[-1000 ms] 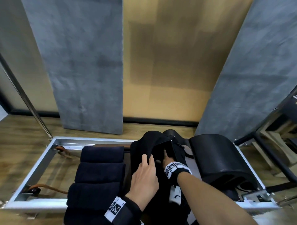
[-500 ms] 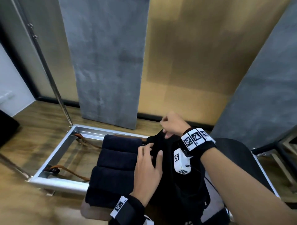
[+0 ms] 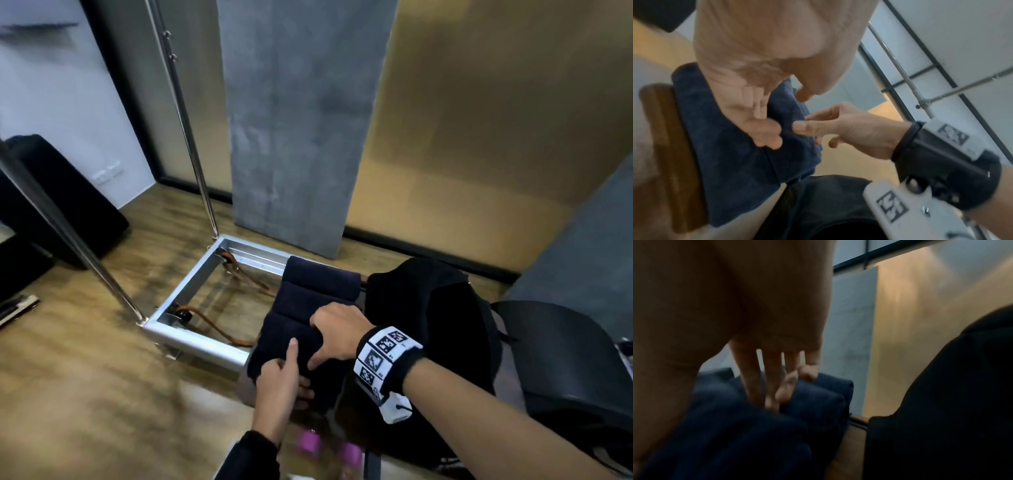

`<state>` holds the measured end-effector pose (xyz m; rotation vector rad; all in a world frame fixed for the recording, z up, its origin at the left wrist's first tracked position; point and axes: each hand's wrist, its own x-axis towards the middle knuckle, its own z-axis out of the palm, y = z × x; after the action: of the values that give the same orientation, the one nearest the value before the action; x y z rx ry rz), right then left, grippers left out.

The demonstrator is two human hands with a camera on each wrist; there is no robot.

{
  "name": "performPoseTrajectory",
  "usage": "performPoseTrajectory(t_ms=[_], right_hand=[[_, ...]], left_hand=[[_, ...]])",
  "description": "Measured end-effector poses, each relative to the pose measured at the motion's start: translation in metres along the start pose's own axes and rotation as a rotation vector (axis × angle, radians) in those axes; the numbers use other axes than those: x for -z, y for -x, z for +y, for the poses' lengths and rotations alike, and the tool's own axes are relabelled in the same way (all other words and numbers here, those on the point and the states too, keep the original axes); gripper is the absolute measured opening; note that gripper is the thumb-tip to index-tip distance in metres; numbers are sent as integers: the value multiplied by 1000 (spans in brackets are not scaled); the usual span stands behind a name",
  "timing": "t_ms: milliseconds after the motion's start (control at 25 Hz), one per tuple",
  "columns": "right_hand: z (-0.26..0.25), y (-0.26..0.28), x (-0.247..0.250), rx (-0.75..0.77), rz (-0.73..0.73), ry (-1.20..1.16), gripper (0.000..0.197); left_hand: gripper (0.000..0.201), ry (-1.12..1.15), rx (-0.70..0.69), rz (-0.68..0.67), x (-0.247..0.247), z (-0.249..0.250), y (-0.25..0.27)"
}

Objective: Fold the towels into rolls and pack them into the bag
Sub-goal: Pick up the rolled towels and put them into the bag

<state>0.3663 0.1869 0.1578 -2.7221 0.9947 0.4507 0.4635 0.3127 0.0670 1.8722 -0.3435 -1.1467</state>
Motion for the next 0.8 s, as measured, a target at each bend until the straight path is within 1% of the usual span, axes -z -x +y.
performPoseTrajectory(t_ms=[80, 160, 200, 320, 400, 480, 560, 640, 680, 720, 760, 800], right_hand=[[-5, 0, -10, 9, 48, 24, 50], [-7, 1, -10, -16, 77, -28, 41], [-8, 3, -9, -37, 75, -81, 40], [-13, 8, -2, -85, 45, -305, 40], [-14, 15, 4, -62, 64, -441, 44], [-13, 23, 16, -33, 113, -557, 48], [-5, 33, 30, -26, 155, -673, 56], [9, 46, 39, -34, 182, -835, 67], [17, 54, 43, -38, 171, -954, 81], [25, 62, 46, -48, 146, -1089, 101], [34, 71, 50, -65, 118, -1215, 113], [42, 81, 54, -71, 101, -1318, 114]], left_hand=[[57, 172, 86, -34, -4, 2, 5], [46, 305, 131, -56, -5, 4, 10], [46, 342, 132, -72, -5, 5, 11], [61, 402, 123, -129, -4, 11, 19], [62, 500, 81, -133, -6, 20, 27], [64, 655, 17, -126, -8, 33, 36], [67, 782, -46, -203, -10, 50, 43], [66, 817, -103, -323, -17, 72, 49], [65, 805, -130, -366, -24, 84, 51], [63, 787, -153, -406, -31, 95, 52], [63, 771, -160, -455, -41, 105, 53], [65, 756, -152, -511, -51, 114, 54]])
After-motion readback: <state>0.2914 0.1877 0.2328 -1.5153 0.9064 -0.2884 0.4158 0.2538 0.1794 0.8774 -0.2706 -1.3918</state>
